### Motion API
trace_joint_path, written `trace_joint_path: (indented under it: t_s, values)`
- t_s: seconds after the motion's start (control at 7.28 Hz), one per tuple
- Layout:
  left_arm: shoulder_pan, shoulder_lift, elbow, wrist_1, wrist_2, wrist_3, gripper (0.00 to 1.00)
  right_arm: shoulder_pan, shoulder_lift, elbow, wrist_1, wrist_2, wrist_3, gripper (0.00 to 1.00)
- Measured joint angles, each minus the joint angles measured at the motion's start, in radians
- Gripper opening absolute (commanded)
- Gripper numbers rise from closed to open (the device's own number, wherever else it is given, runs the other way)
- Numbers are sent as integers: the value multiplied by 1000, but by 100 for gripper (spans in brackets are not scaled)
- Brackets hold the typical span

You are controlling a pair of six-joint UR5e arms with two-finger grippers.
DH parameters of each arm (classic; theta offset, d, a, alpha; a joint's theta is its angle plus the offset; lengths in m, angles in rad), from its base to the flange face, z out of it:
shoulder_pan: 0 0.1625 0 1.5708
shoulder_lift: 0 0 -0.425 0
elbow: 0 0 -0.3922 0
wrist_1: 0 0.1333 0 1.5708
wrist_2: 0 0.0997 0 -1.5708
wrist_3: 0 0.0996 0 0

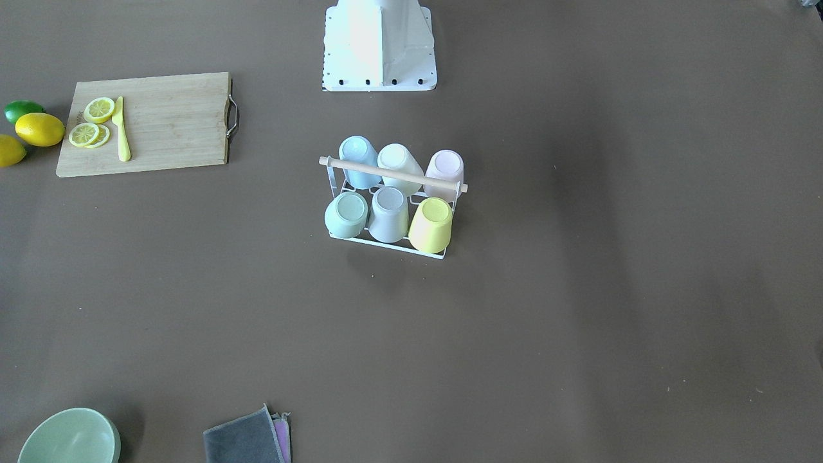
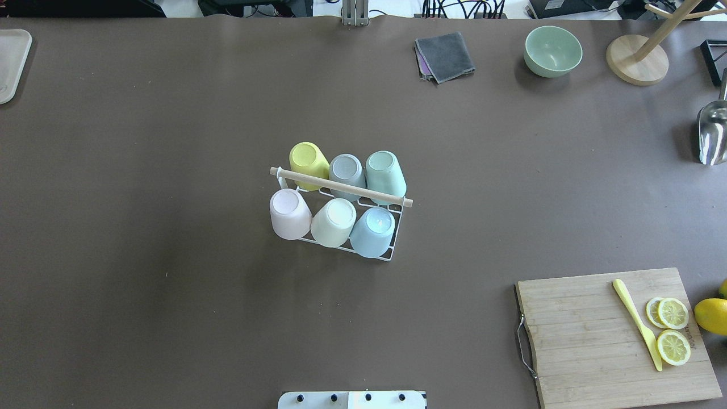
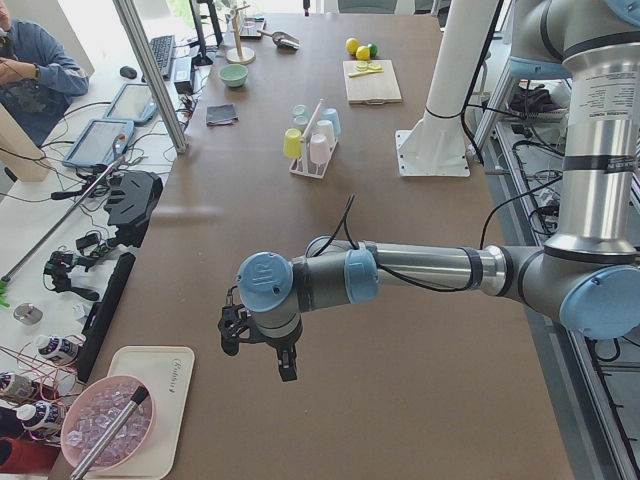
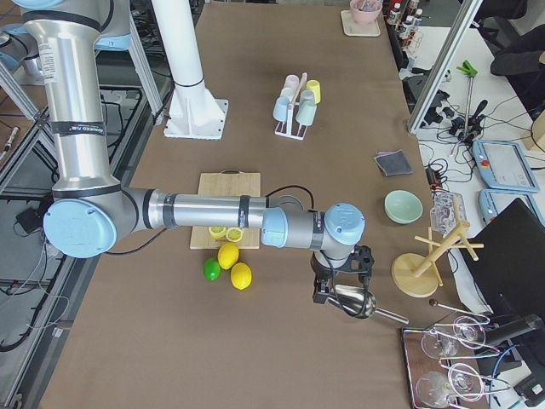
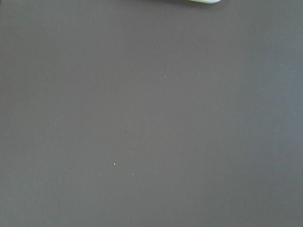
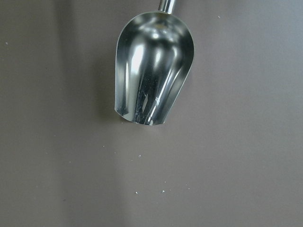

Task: Place cup on cup holder

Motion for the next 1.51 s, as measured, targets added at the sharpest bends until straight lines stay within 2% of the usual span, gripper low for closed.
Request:
trace_joint_path:
  t_s: [0.55,1.51]
  values:
    - [18,2,3,-20,39,3,99,0,-16,6,-16,3,-7,100]
    - [26,16,2,-30,45,3,99,0,-23,-1,-15,2,-7,100]
